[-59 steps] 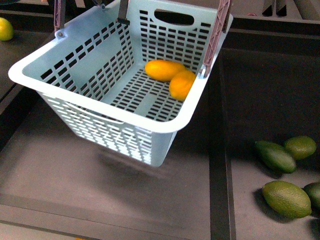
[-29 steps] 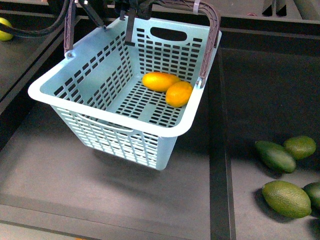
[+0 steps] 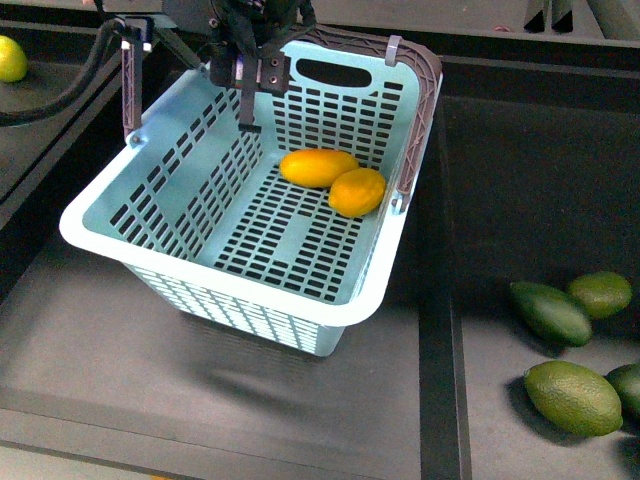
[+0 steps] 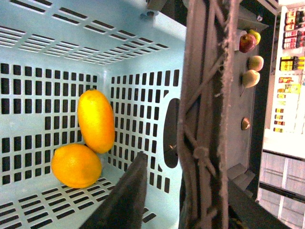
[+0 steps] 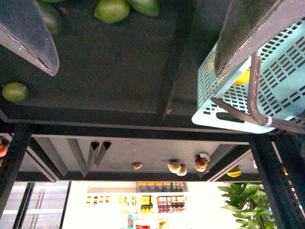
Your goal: Pick lemon and mango into basket
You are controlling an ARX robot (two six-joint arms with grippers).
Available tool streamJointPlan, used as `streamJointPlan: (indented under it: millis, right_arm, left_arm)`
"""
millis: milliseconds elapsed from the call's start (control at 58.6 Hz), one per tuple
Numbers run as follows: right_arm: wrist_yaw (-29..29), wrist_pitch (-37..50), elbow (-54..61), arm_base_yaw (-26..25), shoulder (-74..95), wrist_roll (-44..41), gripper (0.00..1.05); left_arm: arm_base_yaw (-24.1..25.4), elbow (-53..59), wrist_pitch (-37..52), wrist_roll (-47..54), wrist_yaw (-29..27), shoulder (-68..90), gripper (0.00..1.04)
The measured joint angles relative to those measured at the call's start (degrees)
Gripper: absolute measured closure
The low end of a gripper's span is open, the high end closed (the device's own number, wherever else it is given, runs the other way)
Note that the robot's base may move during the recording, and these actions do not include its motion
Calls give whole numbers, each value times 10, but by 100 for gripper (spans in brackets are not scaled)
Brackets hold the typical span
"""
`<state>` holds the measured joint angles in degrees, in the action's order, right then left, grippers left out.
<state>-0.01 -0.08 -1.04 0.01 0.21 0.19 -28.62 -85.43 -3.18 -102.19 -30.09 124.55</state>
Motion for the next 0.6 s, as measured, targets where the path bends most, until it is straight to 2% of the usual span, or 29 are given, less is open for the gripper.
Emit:
streamJointPlan:
  millis: [154,205,273,341,393,427,461,478,563,597]
  right_arm:
    - [0,0,0,0,0,0,9]
    - [0,0,0,0,0,0,9]
    - [0,0,0,0,0,0,9]
    - [0,0,0,0,0,0,9]
    - [0,0,0,0,0,0,9]
    - [0,0,0,0,0,0,9]
    - [0,0,0,0,0,0,9]
    - [0,0,0,0,0,0,9]
    - [2,0,0,0,0,0,9]
    - [1,0,0,0,0,0,9]
  left_arm:
    - [0,46,-36,-27,-30,-66,34]
    - [-2,80,-84,-39,-55,-111,20]
    - [-6,108,-151,-54,-59,-157,7]
    - [-11,121,-197,-62,-63,-186,7]
    - [-13,125,-193,-53,-60,-197,7]
    - [-8,175,-77,20,-24,-213,14]
    - [1,240,57,135,18,-232,21]
    - [3,258,91,166,25,-236,23]
    - [35,428,412,501,66,-276,40]
    - [46,465,486,594,75,-292,46]
